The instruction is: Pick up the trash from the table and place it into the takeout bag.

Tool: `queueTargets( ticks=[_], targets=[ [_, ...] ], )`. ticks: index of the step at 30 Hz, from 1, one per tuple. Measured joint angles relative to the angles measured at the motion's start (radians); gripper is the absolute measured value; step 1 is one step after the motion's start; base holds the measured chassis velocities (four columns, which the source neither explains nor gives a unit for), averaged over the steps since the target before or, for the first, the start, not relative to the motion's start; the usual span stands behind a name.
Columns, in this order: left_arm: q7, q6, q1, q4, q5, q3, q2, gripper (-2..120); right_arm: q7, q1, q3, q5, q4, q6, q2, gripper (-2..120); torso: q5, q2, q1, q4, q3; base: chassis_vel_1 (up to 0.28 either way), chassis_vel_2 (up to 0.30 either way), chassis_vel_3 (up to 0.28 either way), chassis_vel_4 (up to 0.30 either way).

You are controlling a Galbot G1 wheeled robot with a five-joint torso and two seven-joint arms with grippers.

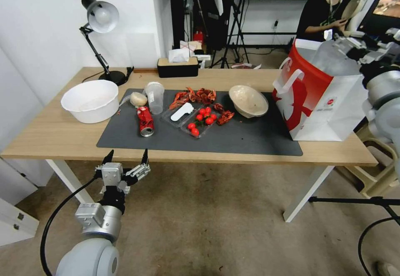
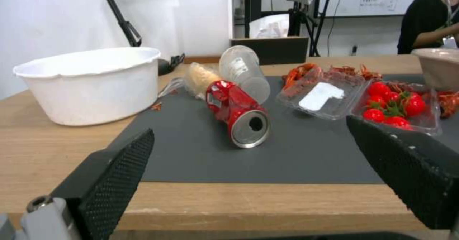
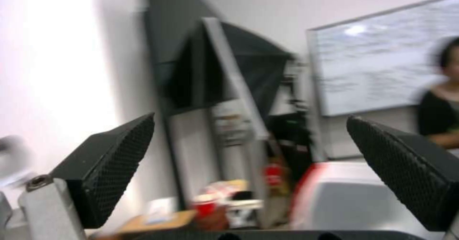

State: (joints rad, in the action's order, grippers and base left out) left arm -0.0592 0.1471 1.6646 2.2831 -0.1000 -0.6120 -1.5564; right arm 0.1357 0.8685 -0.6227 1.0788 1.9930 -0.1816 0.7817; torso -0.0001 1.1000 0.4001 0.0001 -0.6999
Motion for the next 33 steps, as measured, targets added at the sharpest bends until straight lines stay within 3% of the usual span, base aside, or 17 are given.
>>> queueTargets(
  ticks=[2, 4, 7, 10, 11, 13, 15, 20, 28, 33],
  targets=[
    [0.0, -0.003, -0.001, -0.003, -0.001, 0.0, 0.0, 100, -0.104, 0.127, 0.0, -0.052, 0.1, 0.063, 0.019, 100, -0.0002, 0.0, 0.0, -0.0001, 0.0, 0.0, 0.0, 0.0, 0.0],
    [0.0, -0.005, -0.001, -0.006, -0.002, -0.001, 0.001, 100, -0.133, 0.191, 0.008, -0.098, 0.14, 0.083, 0.041, 100, -0.0001, 0.0, 0.0, -0.0002, 0.0, 0.0, 0.0, 0.0, 0.0],
    [0.0, -0.008, -0.001, -0.009, -0.003, -0.001, 0.002, 100, -0.147, 0.256, 0.022, -0.156, 0.178, 0.095, 0.073, 100, 0.0001, 0.0, 0.0, 0.0, 0.0, 0.0, 0.0, 0.0, 0.0],
    [0.0, -0.018, -0.001, -0.016, -0.005, -0.002, 0.005, 100, -0.163, 0.394, 0.042, -0.348, 0.223, 0.146, 0.147, 100, 0.0, 0.0, 0.0, 0.0, 0.0, 0.0, 0.0, 0.0, 0.0],
    [0.0, -0.018, -0.001, -0.016, -0.005, -0.002, 0.005, 100, -0.163, 0.394, 0.042, -0.348, 0.223, 0.146, 0.147, 100, 0.0, 0.0, 0.0, 0.0, 0.0, 0.0, 0.0, 0.0, 0.0],
    [0.001, -0.026, -0.001, -0.022, -0.006, -0.003, 0.007, 100, -0.172, 0.497, 0.059, -0.508, 0.228, 0.218, 0.204, 100, 0.0, 0.0, 0.0, -0.0003, 0.0, 0.0, 0.0, 0.0, 0.0],
    [0.001, -0.028, -0.001, -0.024, -0.006, -0.004, 0.007, 100, -0.171, 0.529, 0.065, -0.549, 0.228, 0.238, 0.224, 100, 0.0, 0.0, 0.0, -0.0001, 0.0, 0.0, 0.0, 0.0, 0.0],
    [0.001, -0.036, -0.003, -0.036, -0.008, -0.003, 0.013, 100, -0.096, 0.689, 0.108, -0.737, 0.212, 0.333, 0.327, 100, 0.0001, 0.0, 0.0, -0.0003, 0.0, 0.0, 0.0, 0.0, 0.0],
    [0.001, -0.038, -0.005, -0.043, -0.008, 0.002, 0.016, 100, 0.027, 0.781, 0.143, -0.853, 0.181, 0.373, 0.383, 100, 0.0002, 0.0, 0.0, -0.0003, 0.0, 0.0, 0.0, 0.0, 0.0],
    [0.0, -0.041, -0.005, -0.045, -0.01, 0.001, 0.022, 100, 0.047, 0.796, 0.169, -0.882, 0.139, 0.392, 0.402, 100, 0.0, 0.0, 0.0, 0.0, 0.0, 0.0, 0.0, 0.0, 0.0]
  ],
)
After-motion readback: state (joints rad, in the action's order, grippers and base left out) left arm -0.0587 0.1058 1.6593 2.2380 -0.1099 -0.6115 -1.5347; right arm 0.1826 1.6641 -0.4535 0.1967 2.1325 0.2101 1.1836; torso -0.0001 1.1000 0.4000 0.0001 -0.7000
